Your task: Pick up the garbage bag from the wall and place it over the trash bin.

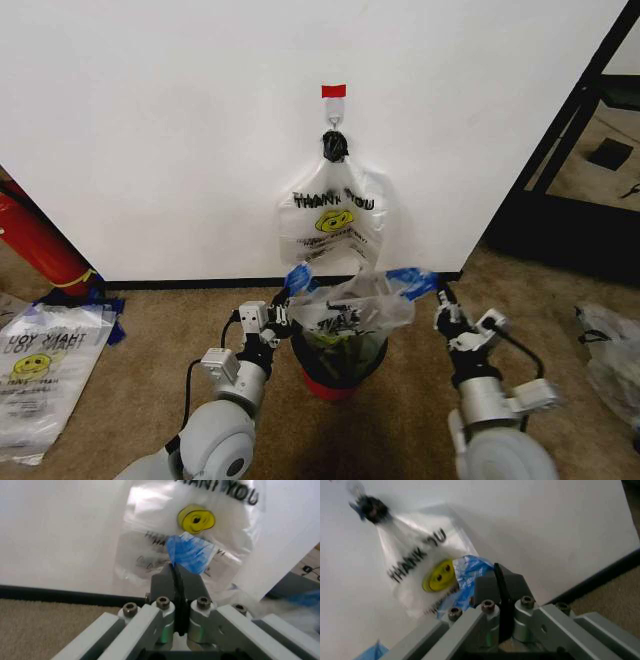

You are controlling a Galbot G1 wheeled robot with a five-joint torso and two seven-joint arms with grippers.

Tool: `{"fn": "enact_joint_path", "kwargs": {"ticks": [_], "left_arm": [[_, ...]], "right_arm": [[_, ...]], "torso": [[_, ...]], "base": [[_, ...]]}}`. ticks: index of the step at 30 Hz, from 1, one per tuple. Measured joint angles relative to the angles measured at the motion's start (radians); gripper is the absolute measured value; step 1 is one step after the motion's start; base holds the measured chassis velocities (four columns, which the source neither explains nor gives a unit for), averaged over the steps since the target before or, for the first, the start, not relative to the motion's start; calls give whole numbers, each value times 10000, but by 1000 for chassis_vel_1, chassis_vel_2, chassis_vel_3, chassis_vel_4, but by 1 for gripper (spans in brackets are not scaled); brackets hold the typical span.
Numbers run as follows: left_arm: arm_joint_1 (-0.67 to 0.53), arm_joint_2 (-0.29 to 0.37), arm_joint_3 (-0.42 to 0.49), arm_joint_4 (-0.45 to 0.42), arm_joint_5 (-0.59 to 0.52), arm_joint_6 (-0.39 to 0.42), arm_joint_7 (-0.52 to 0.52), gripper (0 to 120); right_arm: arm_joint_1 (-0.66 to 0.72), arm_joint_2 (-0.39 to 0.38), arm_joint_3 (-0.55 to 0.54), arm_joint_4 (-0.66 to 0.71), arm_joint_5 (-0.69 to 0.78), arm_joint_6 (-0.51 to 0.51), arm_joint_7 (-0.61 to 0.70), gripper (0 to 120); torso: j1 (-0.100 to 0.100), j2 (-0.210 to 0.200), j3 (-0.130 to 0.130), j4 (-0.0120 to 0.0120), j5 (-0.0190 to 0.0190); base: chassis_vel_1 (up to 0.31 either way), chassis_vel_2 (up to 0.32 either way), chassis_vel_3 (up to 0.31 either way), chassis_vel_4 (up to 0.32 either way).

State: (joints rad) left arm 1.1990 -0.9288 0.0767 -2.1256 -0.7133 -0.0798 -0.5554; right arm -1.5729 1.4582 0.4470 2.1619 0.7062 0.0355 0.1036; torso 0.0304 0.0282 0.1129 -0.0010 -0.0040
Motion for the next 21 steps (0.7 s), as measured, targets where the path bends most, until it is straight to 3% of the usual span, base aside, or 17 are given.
{"fn": "enact_joint_path", "kwargs": {"ticks": [10, 21], "left_arm": [[575, -169, 104, 358, 295, -190, -232, 0], [1261, 366, 187, -744, 136, 1579, -1165, 0]], "right_arm": [[12, 195, -776, -771, -808, 308, -85, 0], [-1775, -668, -752, 0, -1445, -511, 383, 0]], "torso": [[0, 0, 0, 2, 0], [-1, 0, -1, 0, 1]], "base": [[0, 0, 0, 0], [0, 0, 0, 0]]}}
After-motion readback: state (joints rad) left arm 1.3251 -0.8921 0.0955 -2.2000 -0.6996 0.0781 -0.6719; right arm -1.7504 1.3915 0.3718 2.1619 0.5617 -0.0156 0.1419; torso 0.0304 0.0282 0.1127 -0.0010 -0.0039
